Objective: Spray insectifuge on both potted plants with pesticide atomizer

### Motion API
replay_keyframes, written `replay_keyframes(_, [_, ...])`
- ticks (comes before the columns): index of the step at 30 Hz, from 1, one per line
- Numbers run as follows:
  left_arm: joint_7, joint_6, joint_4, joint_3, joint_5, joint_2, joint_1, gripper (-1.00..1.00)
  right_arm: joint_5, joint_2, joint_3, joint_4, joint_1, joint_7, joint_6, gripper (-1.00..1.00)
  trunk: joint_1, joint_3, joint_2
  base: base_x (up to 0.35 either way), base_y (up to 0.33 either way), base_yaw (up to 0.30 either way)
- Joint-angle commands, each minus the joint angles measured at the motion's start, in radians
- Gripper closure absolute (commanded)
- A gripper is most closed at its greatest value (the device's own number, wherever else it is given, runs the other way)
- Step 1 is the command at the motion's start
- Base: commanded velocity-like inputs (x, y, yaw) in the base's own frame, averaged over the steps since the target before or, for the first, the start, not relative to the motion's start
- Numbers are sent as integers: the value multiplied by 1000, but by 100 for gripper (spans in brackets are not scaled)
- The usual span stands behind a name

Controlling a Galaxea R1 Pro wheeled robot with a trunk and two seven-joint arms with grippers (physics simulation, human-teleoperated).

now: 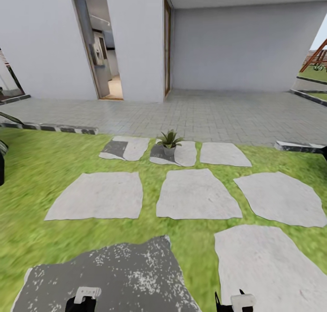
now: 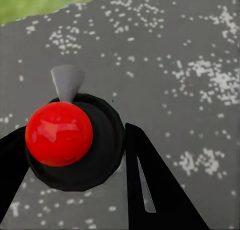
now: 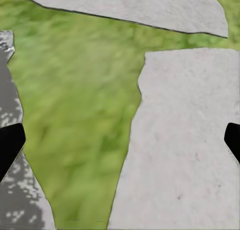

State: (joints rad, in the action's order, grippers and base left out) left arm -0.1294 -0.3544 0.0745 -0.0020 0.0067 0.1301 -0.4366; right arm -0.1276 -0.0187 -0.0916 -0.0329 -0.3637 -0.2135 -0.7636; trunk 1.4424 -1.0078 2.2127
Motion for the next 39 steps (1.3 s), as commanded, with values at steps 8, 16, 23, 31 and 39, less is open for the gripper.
replay_keyframes(8, [-4,-3,-1,0,1,0,-1,100,-8,-2,-7,1,-1,-10,0,-100,0,-1,0,341,0,0])
replay_keyframes(16, [-3,-3,-1,0,1,0,-1,100,-9,-3,-8,1,-1,-9,0,-100,0,-1,0,341,0,0])
replay_keyframes(23, [-3,-3,-1,0,1,0,-1,100,-9,-3,-8,1,-1,-9,0,-100,0,-1,0,341,0,0])
replay_keyframes(31, [-4,-3,-1,0,1,0,-1,100,-9,-1,-8,2,0,-9,0,-100,0,-1,0,341,0,0])
replay_keyframes(39, [-3,-3,-1,0,1,0,-1,100,-8,-3,-8,2,-1,-10,0,-100,0,-1,0,341,0,0])
